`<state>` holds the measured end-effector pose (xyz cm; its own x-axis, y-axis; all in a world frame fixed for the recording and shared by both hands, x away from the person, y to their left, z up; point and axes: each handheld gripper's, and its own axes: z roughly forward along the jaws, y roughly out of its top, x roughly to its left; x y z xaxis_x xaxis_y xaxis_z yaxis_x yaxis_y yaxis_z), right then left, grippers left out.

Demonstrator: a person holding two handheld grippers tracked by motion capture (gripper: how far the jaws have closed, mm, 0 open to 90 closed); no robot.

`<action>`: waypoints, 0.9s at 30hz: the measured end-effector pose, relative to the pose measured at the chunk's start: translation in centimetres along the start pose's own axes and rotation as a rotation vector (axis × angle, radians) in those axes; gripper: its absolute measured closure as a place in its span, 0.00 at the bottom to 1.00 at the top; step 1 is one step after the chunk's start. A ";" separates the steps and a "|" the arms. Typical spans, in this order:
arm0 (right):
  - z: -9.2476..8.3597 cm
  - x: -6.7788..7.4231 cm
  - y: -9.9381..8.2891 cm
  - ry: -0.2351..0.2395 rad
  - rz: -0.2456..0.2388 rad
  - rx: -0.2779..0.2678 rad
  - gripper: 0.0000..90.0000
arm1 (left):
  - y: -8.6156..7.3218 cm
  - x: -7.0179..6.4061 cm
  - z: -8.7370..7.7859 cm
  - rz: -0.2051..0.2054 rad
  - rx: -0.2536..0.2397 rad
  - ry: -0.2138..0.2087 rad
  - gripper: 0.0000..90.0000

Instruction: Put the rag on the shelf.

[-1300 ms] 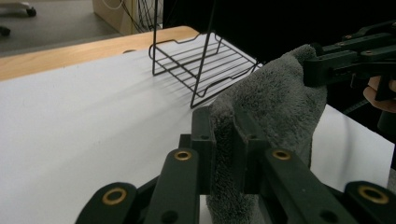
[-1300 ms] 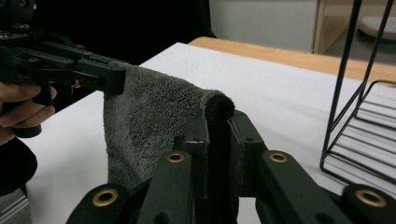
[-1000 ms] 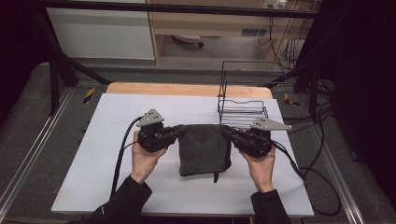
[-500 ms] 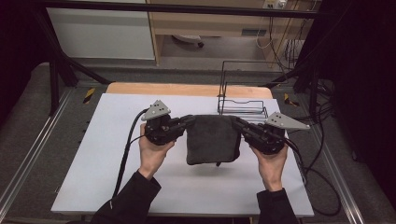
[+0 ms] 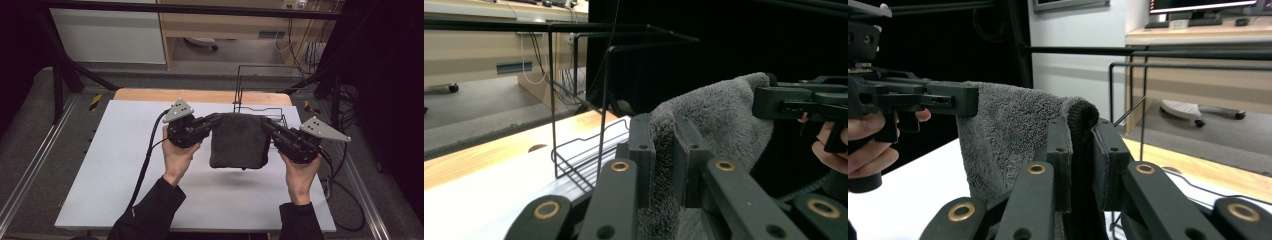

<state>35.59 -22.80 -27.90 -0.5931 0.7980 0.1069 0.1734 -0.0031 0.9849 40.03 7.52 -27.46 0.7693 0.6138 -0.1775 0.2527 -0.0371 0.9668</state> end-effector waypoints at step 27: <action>-1.4 -2.4 5.6 -0.156 -0.035 -0.173 0.90 | 5.8 -1.9 4.2 0.016 -0.149 -0.007 0.89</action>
<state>36.85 -25.59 -22.40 -0.4649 0.8831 0.0633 0.0099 -0.0663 0.9977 42.49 2.83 -22.26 0.7764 0.6089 -0.1628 0.1508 0.0714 0.9860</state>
